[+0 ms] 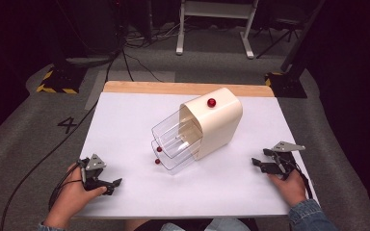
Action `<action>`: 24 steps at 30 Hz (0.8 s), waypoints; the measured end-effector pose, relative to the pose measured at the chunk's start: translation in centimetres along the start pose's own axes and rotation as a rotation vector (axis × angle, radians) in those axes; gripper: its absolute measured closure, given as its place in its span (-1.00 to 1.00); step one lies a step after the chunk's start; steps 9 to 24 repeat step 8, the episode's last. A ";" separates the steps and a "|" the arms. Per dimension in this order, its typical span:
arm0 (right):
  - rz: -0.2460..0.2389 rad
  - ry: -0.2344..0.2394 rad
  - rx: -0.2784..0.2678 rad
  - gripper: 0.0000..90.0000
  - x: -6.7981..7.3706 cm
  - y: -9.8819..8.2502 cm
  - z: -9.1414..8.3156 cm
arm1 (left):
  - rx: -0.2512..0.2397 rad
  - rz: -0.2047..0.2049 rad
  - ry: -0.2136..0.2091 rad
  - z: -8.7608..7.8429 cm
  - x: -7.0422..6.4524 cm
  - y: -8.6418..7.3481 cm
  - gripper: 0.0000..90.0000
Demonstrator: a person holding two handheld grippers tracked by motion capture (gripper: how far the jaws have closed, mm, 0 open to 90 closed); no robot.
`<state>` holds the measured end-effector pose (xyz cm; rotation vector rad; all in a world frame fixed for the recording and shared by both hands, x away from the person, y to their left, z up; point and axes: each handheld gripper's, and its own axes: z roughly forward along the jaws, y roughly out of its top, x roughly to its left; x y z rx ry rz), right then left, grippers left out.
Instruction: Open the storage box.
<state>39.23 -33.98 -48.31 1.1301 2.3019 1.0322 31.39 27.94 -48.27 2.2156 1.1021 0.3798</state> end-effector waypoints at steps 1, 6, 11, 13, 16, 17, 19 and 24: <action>0.000 0.000 0.000 -0.32 0.0 0.0 0.0 | 0.003 0.000 0.000 0.0 0.0 0.0 -0.93; 0.000 0.000 0.000 -0.32 0.0 0.0 0.0 | 0.017 -0.004 -0.005 -0.1 0.1 0.3 -0.92; 0.000 0.000 0.000 -0.32 0.0 0.0 0.0 | 0.040 0.009 -0.001 -0.3 0.2 0.6 -0.88; 0.000 0.000 0.000 -0.32 0.0 0.0 0.0 | 0.040 0.009 -0.001 -0.3 0.2 0.6 -0.88; 0.000 0.000 0.000 -0.32 0.0 0.0 0.0 | 0.040 0.009 -0.001 -0.3 0.2 0.6 -0.88; 0.000 0.000 0.000 -0.32 0.0 0.0 0.0 | 0.040 0.009 -0.001 -0.3 0.2 0.6 -0.88; 0.000 0.000 0.000 -0.32 0.0 0.0 0.0 | 0.040 0.009 -0.001 -0.3 0.2 0.6 -0.88; 0.000 0.000 0.000 -0.32 0.0 0.0 0.0 | 0.040 0.009 -0.001 -0.3 0.2 0.6 -0.88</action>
